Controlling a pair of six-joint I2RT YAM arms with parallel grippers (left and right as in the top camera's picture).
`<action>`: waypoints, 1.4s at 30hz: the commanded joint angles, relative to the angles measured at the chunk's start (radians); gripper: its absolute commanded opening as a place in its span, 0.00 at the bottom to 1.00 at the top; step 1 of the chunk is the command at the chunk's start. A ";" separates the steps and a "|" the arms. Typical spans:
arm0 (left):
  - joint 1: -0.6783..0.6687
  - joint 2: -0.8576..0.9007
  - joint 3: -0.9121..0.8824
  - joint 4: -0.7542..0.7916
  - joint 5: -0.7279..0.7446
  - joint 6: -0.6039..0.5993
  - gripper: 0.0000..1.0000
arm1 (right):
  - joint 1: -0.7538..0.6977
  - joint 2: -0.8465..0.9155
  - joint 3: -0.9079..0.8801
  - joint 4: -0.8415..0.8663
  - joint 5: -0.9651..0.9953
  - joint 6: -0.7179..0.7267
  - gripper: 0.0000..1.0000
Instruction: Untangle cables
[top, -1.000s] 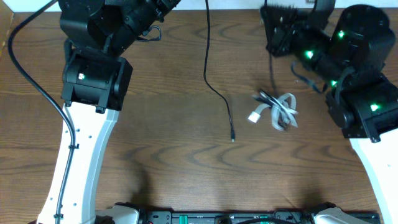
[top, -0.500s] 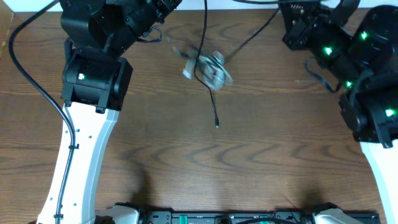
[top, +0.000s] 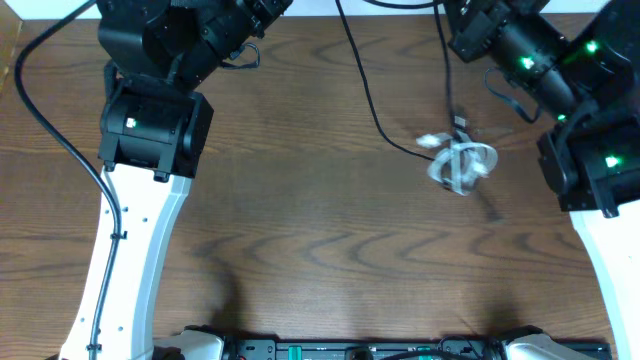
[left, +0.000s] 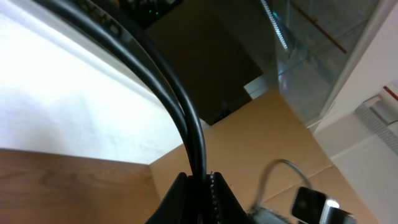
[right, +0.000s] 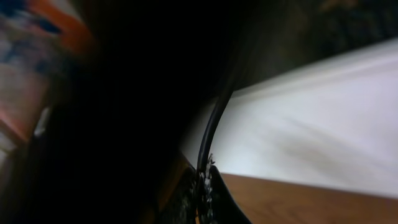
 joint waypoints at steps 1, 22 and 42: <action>0.003 -0.007 0.021 -0.029 0.013 0.047 0.07 | -0.024 -0.043 0.017 -0.087 0.012 0.027 0.02; 0.003 -0.006 0.021 -0.020 0.008 0.151 0.07 | 0.038 0.277 0.002 -0.811 0.088 -0.249 0.99; 0.003 -0.006 0.021 -0.058 0.009 0.151 0.08 | 0.238 0.756 -0.007 -0.428 -0.127 -0.060 0.84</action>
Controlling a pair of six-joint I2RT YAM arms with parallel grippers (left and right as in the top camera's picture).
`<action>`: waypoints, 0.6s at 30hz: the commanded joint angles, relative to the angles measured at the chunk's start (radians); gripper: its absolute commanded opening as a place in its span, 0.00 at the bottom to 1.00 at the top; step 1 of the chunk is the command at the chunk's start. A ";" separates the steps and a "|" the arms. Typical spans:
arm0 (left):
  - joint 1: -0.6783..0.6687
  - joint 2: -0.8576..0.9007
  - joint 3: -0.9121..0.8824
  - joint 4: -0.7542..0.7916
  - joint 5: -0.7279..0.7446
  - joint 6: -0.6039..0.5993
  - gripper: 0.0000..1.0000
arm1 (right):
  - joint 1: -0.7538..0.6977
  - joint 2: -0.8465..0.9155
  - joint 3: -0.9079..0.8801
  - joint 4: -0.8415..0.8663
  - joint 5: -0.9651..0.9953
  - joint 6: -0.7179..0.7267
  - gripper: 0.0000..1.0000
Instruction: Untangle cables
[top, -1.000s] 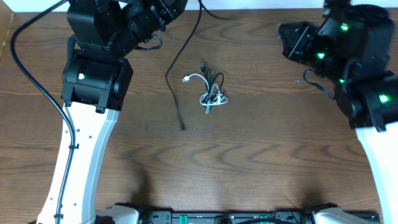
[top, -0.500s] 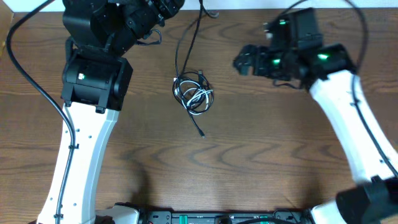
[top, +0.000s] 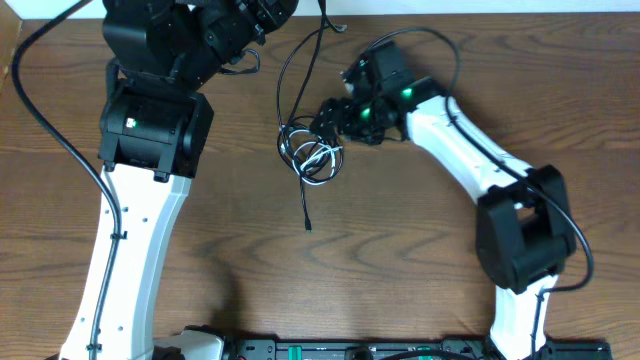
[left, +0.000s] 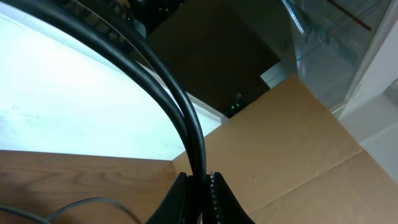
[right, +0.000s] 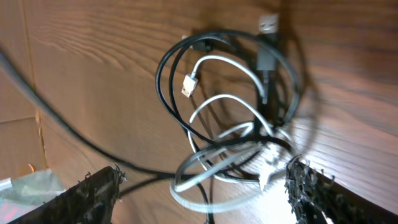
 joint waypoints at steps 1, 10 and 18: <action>0.003 -0.006 0.021 0.001 0.010 0.017 0.08 | 0.040 0.042 -0.006 0.033 -0.001 0.076 0.83; 0.003 -0.006 0.021 -0.015 0.010 0.017 0.07 | 0.091 0.134 -0.006 0.077 0.177 0.228 0.73; 0.003 -0.006 0.021 -0.034 0.010 0.017 0.08 | 0.080 0.147 -0.006 0.077 0.217 0.175 0.01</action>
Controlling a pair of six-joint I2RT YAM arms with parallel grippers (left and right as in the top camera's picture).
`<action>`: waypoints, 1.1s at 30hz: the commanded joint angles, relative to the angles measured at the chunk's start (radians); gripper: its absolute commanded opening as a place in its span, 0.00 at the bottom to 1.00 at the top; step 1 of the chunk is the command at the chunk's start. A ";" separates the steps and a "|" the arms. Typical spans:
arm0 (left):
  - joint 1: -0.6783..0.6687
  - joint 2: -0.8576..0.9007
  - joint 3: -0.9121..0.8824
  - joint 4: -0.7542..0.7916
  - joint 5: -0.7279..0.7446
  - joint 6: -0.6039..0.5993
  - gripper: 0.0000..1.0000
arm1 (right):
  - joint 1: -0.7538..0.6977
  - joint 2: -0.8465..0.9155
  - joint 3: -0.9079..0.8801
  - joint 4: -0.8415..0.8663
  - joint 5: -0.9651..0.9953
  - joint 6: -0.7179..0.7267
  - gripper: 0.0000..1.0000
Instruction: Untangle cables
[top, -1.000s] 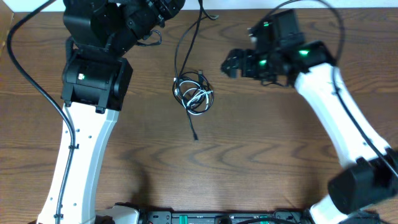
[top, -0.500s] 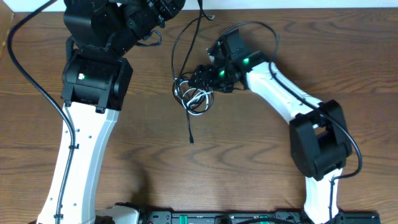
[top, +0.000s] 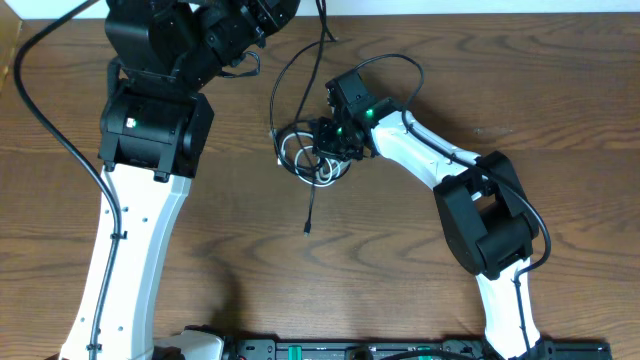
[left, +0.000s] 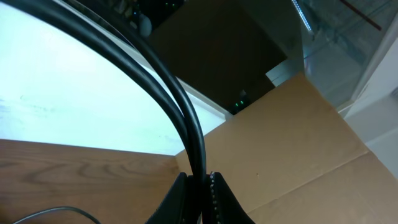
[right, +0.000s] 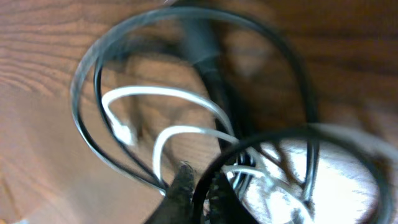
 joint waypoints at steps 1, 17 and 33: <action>0.003 -0.006 0.021 0.000 0.010 0.018 0.07 | -0.018 -0.004 -0.004 -0.018 0.049 -0.025 0.01; 0.077 -0.034 0.021 0.274 0.014 -0.193 0.07 | -0.206 -0.391 -0.004 -0.297 0.502 -0.125 0.01; 0.124 -0.041 0.021 0.619 -0.087 -0.340 0.07 | -0.230 -0.359 -0.115 -0.395 0.541 -0.035 0.02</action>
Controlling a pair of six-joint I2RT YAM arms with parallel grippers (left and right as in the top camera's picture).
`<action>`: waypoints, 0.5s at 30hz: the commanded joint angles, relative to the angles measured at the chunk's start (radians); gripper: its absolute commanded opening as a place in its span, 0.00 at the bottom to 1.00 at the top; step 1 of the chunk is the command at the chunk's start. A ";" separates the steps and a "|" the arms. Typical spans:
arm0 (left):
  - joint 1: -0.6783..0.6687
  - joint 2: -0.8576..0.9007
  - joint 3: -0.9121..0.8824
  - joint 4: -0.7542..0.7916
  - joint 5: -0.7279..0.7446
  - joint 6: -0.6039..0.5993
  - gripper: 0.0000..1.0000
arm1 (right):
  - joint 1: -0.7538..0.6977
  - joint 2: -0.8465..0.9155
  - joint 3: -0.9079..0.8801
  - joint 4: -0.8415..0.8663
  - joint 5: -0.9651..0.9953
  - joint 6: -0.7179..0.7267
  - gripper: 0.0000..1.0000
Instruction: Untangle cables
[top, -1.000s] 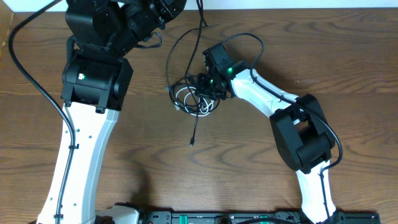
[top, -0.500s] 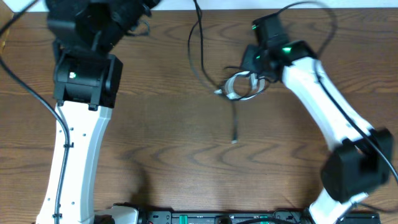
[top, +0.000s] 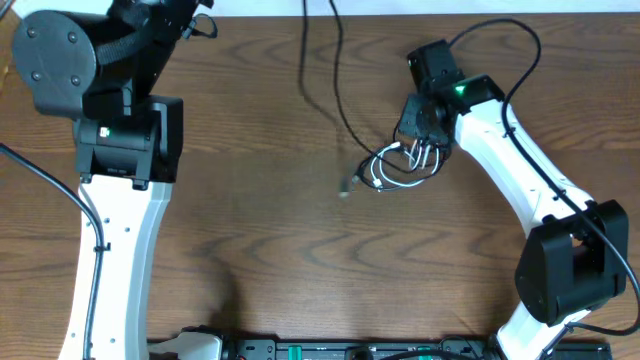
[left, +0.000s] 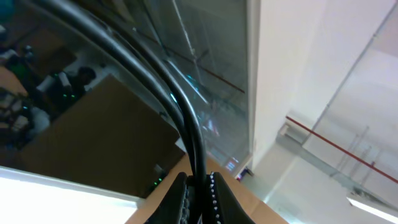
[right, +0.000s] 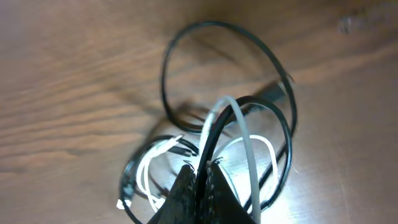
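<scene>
A tangle of black and white cables lies on the wooden table right of centre. A black cable runs from it to the back edge. My right gripper is above the tangle's right side. In the right wrist view the right gripper is shut on a black loop, beside a pale strand. My left gripper is shut on a black cable, up off the table and facing the room.
A loose plug end sticks out left of the tangle. The left arm's white link stands along the left side, the right arm's link along the right. A black bar runs along the front edge.
The right gripper, still shut on the black loop, is now farther right, and the tangle is with it, right of centre. The left arm has turned; its camera now faces the room.
At first the tangle lay at the right, with both grippers shut on black cable near the back. Then it lay left of centre with the right gripper open over it. Then that gripper was shut on a loop, and now the tangle is right of centre.
</scene>
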 joint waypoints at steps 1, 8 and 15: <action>0.052 -0.011 0.021 0.013 -0.071 -0.011 0.07 | -0.027 0.000 -0.008 -0.043 0.097 0.045 0.02; 0.224 -0.040 0.021 0.013 -0.116 -0.023 0.08 | -0.121 0.000 -0.009 -0.138 0.278 0.078 0.02; 0.384 -0.062 0.021 -0.009 -0.114 -0.050 0.07 | -0.216 0.000 -0.010 -0.131 0.189 0.061 0.02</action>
